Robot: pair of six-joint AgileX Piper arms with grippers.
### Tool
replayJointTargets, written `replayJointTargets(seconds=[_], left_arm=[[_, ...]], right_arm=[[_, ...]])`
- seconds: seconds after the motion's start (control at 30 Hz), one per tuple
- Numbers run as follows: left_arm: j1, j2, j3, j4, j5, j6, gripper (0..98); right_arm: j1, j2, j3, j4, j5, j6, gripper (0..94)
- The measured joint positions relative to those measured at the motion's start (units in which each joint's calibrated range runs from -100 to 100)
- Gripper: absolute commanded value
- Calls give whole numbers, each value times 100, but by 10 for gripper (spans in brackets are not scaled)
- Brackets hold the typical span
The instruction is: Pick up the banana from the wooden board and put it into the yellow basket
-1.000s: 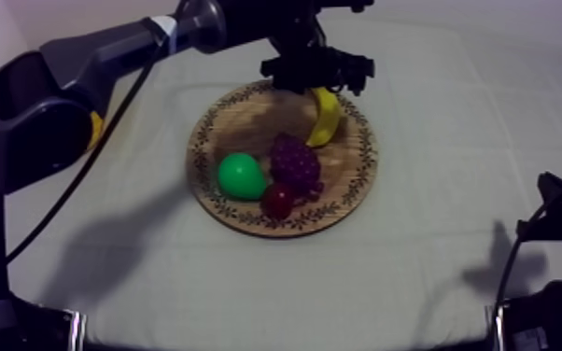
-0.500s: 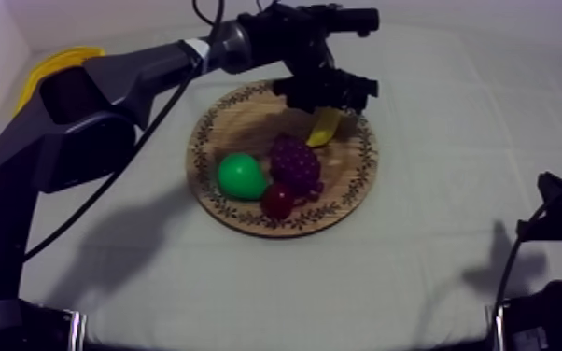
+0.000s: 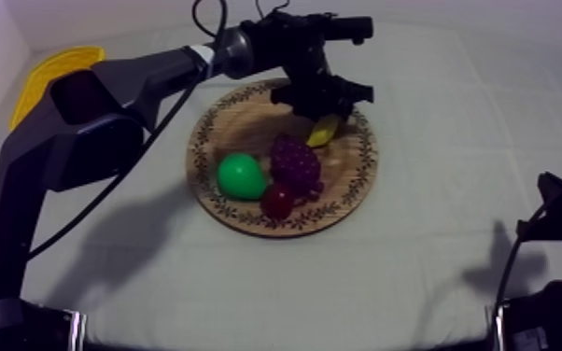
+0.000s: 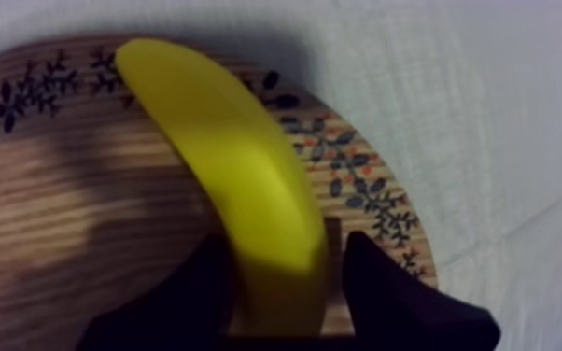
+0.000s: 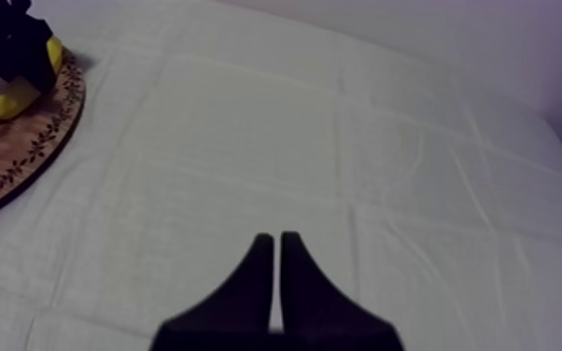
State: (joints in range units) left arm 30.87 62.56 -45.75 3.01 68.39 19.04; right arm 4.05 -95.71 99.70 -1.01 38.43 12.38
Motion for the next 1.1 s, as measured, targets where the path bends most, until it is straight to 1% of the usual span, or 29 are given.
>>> replayJointTargets(seconds=[0.13,0.2,0.27,0.47,0.67,0.8,0.97,1.1], left_arm=[[-8,-21,54,8,-2,38,223],[-8,-82,144,8,-2,79,163],[-11,-185,276,-3,-67,82,130],[-24,-985,1074,-145,-308,172,107],[-162,-2219,1816,-380,-113,178,111],[-314,-3141,2191,-643,219,175,117],[-575,-4250,2454,-941,707,88,96],[-836,-4955,2660,-1155,894,14,100]], right_arm=[[0,0,0,0,0,0,6],[0,0,0,0,0,0,6],[0,0,0,0,0,0,6],[0,0,0,0,0,2,6],[0,0,0,0,0,2,6],[0,0,0,0,0,2,6],[0,0,0,0,0,2,6],[0,0,0,0,0,2,6]])
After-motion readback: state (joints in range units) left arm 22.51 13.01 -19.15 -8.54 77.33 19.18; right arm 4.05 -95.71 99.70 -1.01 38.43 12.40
